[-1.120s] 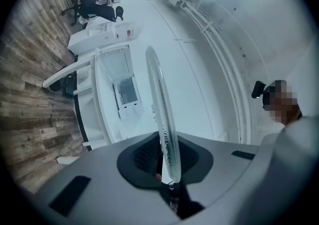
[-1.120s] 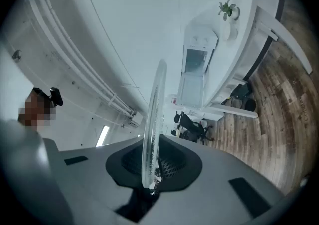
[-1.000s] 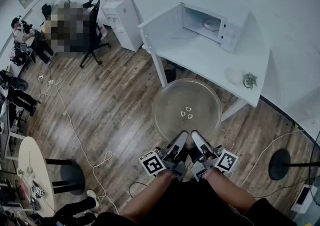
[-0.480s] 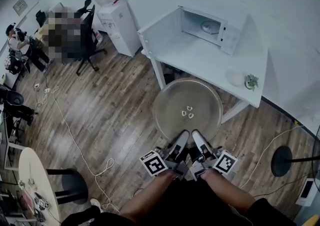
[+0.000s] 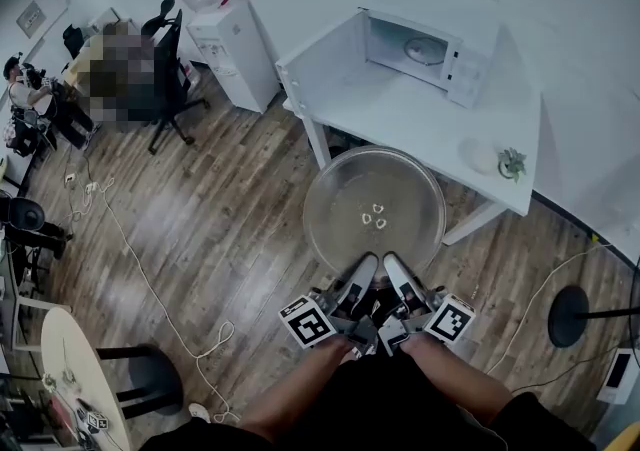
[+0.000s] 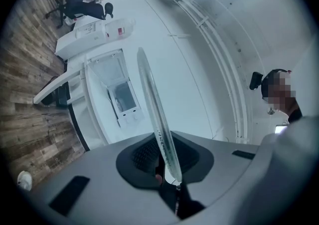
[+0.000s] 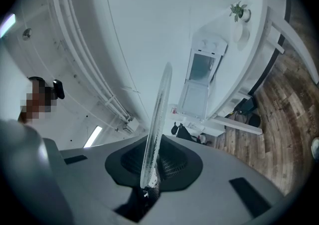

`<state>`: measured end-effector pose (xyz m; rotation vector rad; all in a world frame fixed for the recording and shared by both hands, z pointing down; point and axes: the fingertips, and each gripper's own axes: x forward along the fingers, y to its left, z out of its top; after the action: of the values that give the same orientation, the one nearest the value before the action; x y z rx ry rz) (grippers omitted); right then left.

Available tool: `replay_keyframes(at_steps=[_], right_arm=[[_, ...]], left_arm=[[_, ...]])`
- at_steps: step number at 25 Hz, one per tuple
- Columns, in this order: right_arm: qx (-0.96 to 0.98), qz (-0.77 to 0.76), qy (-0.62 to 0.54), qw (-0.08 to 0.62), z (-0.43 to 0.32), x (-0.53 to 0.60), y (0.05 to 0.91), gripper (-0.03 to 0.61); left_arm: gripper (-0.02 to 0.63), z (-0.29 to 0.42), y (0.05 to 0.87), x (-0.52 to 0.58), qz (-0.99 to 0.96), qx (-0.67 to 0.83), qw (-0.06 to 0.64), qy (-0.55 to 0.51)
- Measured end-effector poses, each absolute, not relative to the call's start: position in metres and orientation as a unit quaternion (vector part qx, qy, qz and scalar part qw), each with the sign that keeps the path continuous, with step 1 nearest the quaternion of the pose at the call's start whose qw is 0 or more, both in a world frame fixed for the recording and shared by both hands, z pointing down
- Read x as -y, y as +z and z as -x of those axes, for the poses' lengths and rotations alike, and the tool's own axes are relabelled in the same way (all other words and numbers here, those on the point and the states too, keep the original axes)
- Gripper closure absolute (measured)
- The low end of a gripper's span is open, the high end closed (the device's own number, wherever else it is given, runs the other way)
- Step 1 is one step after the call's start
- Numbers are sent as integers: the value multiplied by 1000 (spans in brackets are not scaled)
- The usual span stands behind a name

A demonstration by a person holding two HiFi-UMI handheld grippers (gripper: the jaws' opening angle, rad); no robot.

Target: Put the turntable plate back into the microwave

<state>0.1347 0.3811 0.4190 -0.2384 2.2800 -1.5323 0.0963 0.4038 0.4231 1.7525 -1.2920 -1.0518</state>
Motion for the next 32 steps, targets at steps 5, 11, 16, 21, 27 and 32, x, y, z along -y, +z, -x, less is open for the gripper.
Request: replay_keyframes(at_steps=[5, 11, 16, 21, 27, 32], right_arm=[[-813, 80, -541, 202, -111, -344, 416, 518], [-807, 79, -546, 209, -91, -292, 413, 518], [-807, 81, -546, 210, -83, -249, 414, 518], [-804, 86, -551, 205, -79, -212, 417, 518], [-804, 86, -550, 210, -76, -169, 416, 518], [-801, 92, -552, 214, -74, -141, 417, 518]], left_arm=[[552, -73, 420, -367, -684, 505, 344, -398], [554, -53, 415, -315, -688, 508, 341, -390], [552, -45, 417, -272, -688, 507, 345, -389], [552, -40, 420, -235, -684, 508, 352, -388], [552, -38, 420, -192, -687, 507, 352, -384], [552, -35, 420, -162, -689, 504, 355, -380]])
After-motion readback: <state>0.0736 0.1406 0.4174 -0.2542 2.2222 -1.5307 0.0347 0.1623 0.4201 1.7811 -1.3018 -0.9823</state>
